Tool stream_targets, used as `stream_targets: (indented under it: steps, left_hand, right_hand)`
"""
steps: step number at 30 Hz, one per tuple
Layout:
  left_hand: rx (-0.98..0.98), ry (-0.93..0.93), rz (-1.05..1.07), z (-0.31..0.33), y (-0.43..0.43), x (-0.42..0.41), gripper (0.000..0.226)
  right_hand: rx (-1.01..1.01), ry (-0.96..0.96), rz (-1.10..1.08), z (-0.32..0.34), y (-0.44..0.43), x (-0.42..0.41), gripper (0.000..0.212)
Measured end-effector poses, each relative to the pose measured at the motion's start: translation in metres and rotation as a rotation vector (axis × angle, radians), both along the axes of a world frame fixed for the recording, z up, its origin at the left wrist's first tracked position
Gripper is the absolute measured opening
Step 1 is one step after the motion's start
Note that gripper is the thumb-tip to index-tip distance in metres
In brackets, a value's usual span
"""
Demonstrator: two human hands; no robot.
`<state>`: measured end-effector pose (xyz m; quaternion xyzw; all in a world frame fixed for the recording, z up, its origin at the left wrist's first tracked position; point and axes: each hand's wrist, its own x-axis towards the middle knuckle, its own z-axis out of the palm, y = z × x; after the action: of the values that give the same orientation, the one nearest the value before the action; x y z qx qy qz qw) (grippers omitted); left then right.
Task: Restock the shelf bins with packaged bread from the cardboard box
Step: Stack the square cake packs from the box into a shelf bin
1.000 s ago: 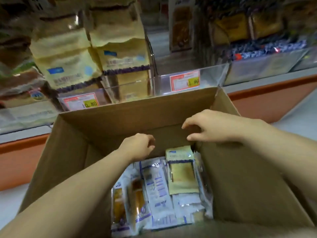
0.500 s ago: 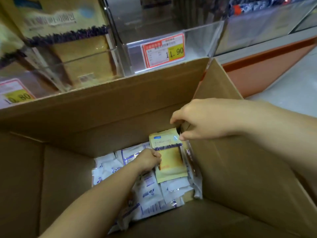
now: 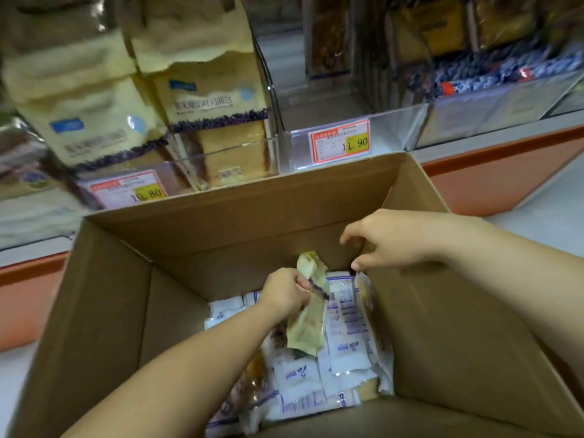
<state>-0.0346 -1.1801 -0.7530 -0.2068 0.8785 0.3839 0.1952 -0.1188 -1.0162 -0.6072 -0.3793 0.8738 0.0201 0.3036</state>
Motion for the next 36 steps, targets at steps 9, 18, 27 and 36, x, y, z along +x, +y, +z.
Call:
stream_targets:
  steps: [9,18,27,36]
  left_hand:
    - [0.129,0.242,-0.085,0.112,-0.018,0.026,0.023]
    - [0.290,0.560,0.041,0.217,-0.032,0.071,0.018]
    - [0.541,0.837,0.355,0.282,-0.058,0.086,0.015]
    - [0.552,0.977,0.459,0.296,-0.103,0.067,0.021]
  right_hand:
    - [-0.024,0.010,-0.041,0.009,-0.005,0.017,0.047]
    - [-0.140,-0.380,-0.298,0.066,0.001,0.054,0.063]
    - [-1.168,-0.792,-0.613,0.117,-0.034,0.084,0.052]
    - [-1.502,-0.636,-0.722,0.141,-0.118,0.070,0.028]
